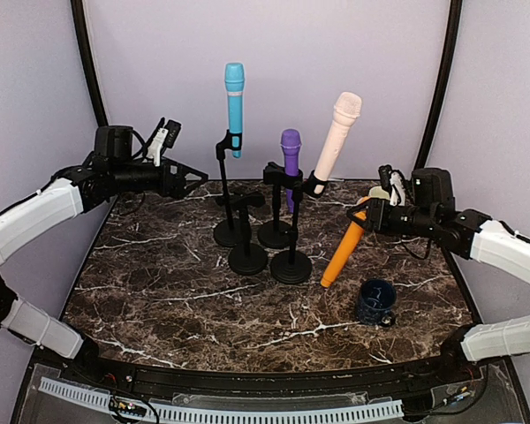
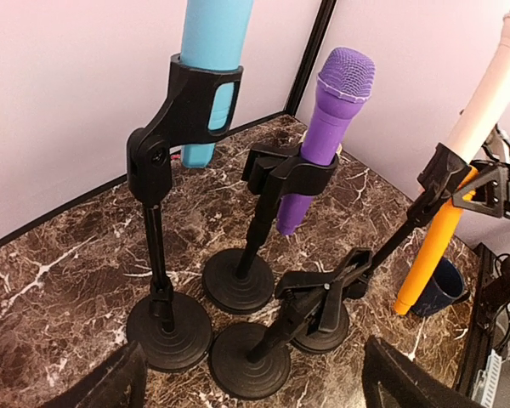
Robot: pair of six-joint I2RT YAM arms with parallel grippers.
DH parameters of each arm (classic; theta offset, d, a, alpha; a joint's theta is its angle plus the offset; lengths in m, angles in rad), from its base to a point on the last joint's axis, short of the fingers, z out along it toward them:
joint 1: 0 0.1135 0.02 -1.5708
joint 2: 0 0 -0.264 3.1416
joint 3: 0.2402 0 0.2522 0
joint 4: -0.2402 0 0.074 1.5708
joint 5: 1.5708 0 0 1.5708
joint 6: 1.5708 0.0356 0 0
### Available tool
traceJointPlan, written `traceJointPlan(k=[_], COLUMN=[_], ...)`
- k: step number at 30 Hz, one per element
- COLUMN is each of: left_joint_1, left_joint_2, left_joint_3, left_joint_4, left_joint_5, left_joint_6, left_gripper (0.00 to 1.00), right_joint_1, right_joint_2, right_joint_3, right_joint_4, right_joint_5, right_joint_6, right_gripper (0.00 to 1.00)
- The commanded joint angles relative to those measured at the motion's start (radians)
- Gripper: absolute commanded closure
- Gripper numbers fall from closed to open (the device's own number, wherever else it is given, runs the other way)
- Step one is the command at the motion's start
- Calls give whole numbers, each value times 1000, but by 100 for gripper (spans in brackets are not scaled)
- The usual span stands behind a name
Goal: Remove the microphone from the stand
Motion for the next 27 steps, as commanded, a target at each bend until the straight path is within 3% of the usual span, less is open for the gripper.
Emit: traceJointPlan(k=[1,4,11,19,27], left_joint_1=[5,5,5,4,4], left_joint_2=[-127,-175,-226,-263,-266], left_joint_3=[-79,-157,-192,-210,-215], left_joint_4=[48,113,91,104,106], left_joint_5=[-36,-76,-96,-52,-46], left_joint_6=[99,115,190,208,210], left_gripper=[10,10,10,10,10], right_joint_1=[-130,-179,-196,-196,-196], right_joint_2=[91,182,374,492,519], right_joint_3=[-82,-82,-64,-59,-76], right_joint_4=[220,257,259,284,344], right_joint_5=[-250,-320,-295,-156,-130], right_joint_6=[110,127,101,103,122], right_gripper=[70,69,65,43,20])
